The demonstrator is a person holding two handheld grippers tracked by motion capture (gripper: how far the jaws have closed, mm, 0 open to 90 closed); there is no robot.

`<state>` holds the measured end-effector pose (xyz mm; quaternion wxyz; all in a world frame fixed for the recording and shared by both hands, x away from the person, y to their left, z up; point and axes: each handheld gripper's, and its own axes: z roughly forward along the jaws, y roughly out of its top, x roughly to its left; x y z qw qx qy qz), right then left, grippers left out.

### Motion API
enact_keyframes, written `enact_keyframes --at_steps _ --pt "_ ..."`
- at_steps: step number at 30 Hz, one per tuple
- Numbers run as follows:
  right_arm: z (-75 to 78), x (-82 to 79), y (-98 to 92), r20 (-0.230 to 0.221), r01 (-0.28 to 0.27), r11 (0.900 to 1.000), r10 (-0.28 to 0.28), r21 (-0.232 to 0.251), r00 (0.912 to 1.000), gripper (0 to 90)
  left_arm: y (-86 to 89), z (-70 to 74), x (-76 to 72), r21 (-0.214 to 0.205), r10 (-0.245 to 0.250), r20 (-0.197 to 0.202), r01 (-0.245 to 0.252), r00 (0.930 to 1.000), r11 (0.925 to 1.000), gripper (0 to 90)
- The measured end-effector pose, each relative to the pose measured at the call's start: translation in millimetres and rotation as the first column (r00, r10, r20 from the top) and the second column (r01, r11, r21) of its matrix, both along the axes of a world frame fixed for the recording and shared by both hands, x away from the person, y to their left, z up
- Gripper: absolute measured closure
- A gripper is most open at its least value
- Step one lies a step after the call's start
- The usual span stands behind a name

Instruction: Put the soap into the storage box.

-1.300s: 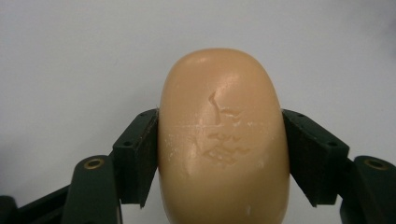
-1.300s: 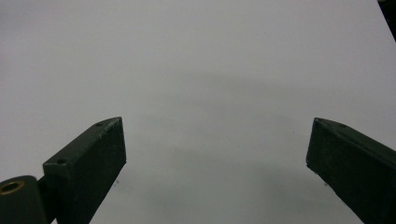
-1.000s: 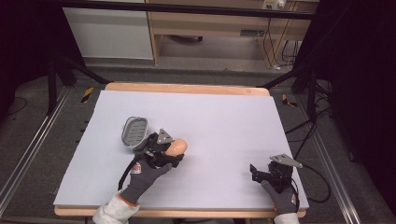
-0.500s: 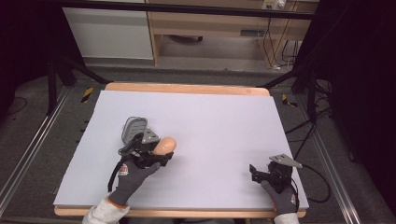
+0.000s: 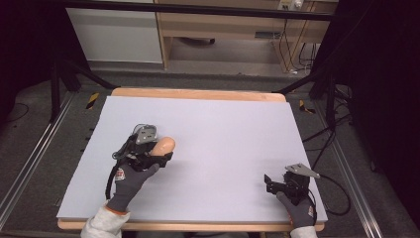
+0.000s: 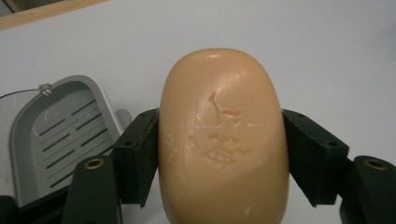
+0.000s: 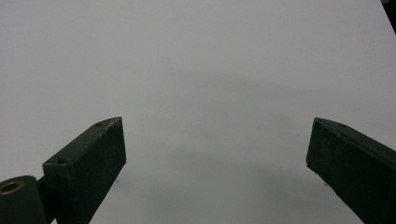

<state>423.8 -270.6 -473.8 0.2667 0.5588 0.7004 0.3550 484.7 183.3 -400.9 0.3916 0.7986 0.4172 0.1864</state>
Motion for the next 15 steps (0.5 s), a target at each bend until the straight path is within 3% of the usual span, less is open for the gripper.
enact_keyframes --at_steps 15 --pt "-1.1 1.8 0.5 -0.001 0.003 1.0000 -0.004 -0.004 1.0000 4.8 22.2 4.9 22.1 -0.024 0.066 0.002 -0.066 0.9978 0.9975 31.4"
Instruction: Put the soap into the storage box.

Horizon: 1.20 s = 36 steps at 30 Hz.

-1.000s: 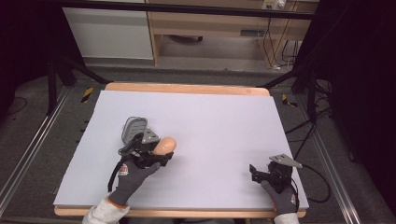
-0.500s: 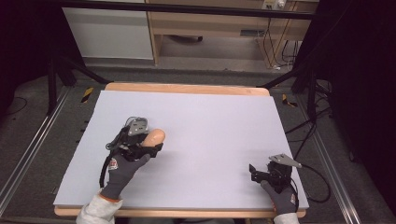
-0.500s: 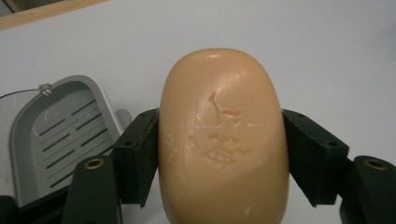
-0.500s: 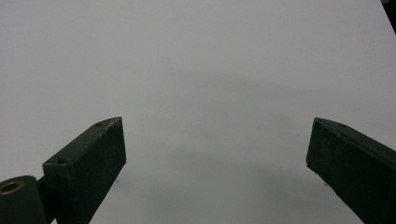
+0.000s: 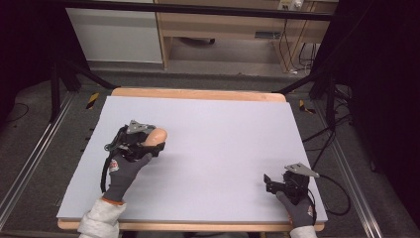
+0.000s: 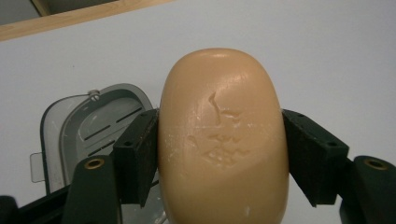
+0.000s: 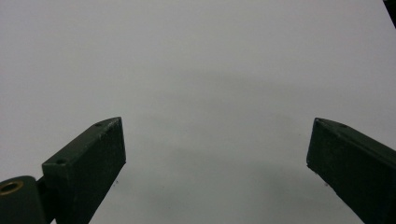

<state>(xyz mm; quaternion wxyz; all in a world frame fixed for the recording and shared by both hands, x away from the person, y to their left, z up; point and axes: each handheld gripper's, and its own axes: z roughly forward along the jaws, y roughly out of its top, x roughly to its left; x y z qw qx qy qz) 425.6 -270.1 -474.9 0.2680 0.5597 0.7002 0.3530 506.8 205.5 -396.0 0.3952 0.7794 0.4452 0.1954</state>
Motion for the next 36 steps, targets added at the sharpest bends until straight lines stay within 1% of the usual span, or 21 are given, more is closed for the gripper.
enact_keyframes --at_steps 8,15,22,32,36 --pt "-0.4 0.5 0.7 -0.005 0.004 1.0000 -0.004 0.001 1.0000 4.8 8.9 -0.1 10.8 -0.019 0.027 -0.003 -0.028 0.9996 0.9994 31.4" --pt "-0.5 0.9 1.5 -0.008 0.003 1.0000 -0.003 0.001 1.0000 4.8 11.8 -5.1 19.5 -0.017 0.042 -0.014 -0.042 0.9990 0.9990 31.4" --pt "-0.7 1.1 1.6 -0.009 0.000 1.0000 0.000 0.001 1.0000 4.8 18.1 -9.3 25.4 -0.009 0.064 -0.016 -0.065 0.9978 0.9979 31.4" --pt "-1.0 1.6 2.1 -0.011 0.000 1.0000 0.000 -0.004 0.9999 4.8 24.6 -17.5 32.9 0.000 0.088 -0.035 -0.088 0.9955 0.9961 31.4" --pt "-0.9 1.3 2.0 -0.012 -0.001 1.0000 0.001 -0.003 0.9999 4.8 25.9 -21.5 34.5 0.017 0.098 -0.041 -0.097 0.9944 0.9951 31.4"
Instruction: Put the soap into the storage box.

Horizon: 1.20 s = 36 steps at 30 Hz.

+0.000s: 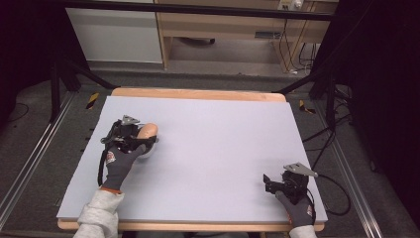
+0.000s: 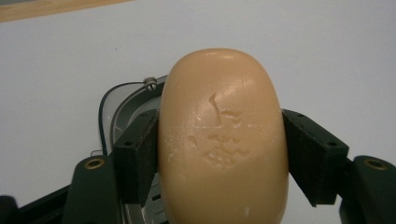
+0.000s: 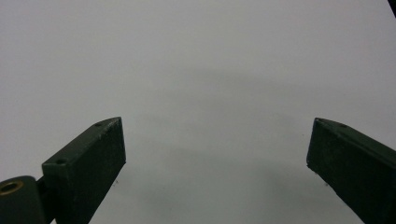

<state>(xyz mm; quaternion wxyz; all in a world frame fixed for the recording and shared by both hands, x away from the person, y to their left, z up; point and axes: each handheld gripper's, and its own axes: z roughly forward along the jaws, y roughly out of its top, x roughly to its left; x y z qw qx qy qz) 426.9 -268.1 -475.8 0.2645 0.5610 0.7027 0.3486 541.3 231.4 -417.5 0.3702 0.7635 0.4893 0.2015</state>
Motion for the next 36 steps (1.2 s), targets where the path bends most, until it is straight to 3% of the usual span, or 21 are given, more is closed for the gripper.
enact_keyframes --at_steps 20,36 --pt "-0.4 0.3 0.4 -0.002 -0.006 1.0000 0.006 -0.004 1.0000 4.8 4.5 -10.5 3.6 0.035 0.026 -0.025 -0.025 0.9993 0.9991 31.4" --pt "-0.6 0.1 0.8 0.000 -0.007 1.0000 0.007 -0.005 1.0000 4.8 3.9 -13.0 2.9 0.030 0.028 -0.033 -0.027 0.9990 0.9992 30.9"
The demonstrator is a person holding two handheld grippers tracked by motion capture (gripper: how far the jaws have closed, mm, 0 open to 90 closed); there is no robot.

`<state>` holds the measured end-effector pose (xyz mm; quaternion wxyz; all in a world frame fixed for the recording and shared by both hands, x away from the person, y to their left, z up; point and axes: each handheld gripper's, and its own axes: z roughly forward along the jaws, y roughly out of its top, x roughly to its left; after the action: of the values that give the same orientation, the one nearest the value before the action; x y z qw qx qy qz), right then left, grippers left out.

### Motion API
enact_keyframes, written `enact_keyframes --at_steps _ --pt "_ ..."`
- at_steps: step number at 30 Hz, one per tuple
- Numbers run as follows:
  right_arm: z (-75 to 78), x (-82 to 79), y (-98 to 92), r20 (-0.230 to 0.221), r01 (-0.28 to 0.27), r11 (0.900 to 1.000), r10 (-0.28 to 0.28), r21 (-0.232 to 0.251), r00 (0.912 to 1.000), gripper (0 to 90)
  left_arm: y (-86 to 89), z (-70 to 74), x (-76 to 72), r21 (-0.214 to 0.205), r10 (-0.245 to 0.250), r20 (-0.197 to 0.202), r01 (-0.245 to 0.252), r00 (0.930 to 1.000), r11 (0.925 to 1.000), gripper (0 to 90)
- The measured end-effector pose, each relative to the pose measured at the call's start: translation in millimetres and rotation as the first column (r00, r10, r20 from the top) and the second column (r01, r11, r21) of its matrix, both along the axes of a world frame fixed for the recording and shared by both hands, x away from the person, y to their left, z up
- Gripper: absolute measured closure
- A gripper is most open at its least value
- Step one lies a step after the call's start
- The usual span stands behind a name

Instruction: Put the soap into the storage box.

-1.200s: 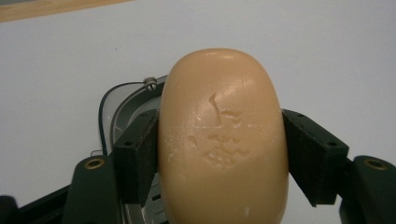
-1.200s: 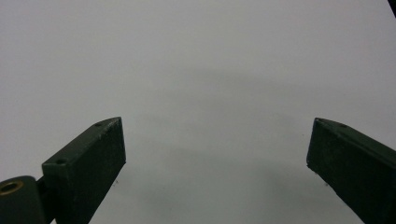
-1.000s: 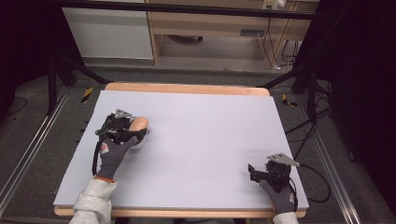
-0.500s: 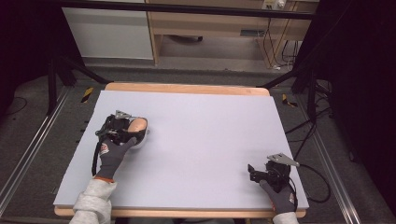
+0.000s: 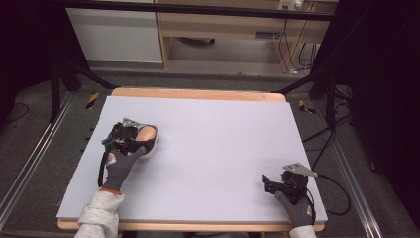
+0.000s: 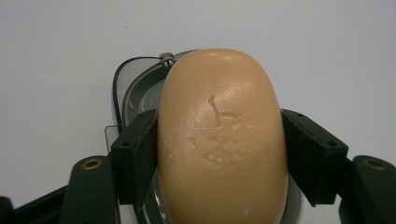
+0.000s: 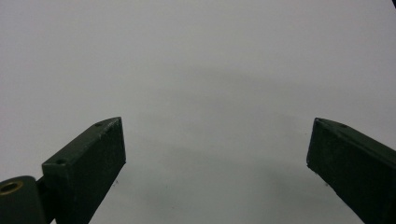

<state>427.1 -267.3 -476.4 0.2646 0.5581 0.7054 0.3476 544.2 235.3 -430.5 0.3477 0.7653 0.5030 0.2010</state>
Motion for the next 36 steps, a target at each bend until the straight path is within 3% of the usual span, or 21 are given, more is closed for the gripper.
enact_keyframes --at_steps 6,8,18,25,36 --pt "-0.1 0.0 0.6 -0.005 -0.001 1.0000 0.001 0.000 1.0000 4.8 -0.6 -0.9 -1.1 0.005 0.010 0.020 -0.010 0.9998 0.9999 30.6" --pt "0.0 -0.1 0.8 -0.005 -0.002 1.0000 0.002 0.000 1.0000 4.8 -0.1 0.4 -1.9 0.029 0.014 0.027 -0.014 0.9995 0.9995 29.0" --pt "0.0 0.0 0.6 -0.005 -0.001 1.0000 0.001 0.000 1.0000 4.8 2.3 0.6 -2.4 0.022 0.015 0.029 -0.016 0.9995 0.9996 30.1" --pt "0.0 -0.3 0.0 0.000 0.001 1.0000 -0.001 0.001 1.0000 4.8 1.2 5.6 -6.0 -0.027 -0.011 0.049 0.012 0.9987 0.9996 30.8" --pt "0.5 -0.9 -0.9 0.001 0.014 0.9999 -0.014 0.007 0.9999 4.8 -5.7 17.3 -22.1 -0.054 -0.068 0.110 0.075 0.9916 0.9958 30.7"
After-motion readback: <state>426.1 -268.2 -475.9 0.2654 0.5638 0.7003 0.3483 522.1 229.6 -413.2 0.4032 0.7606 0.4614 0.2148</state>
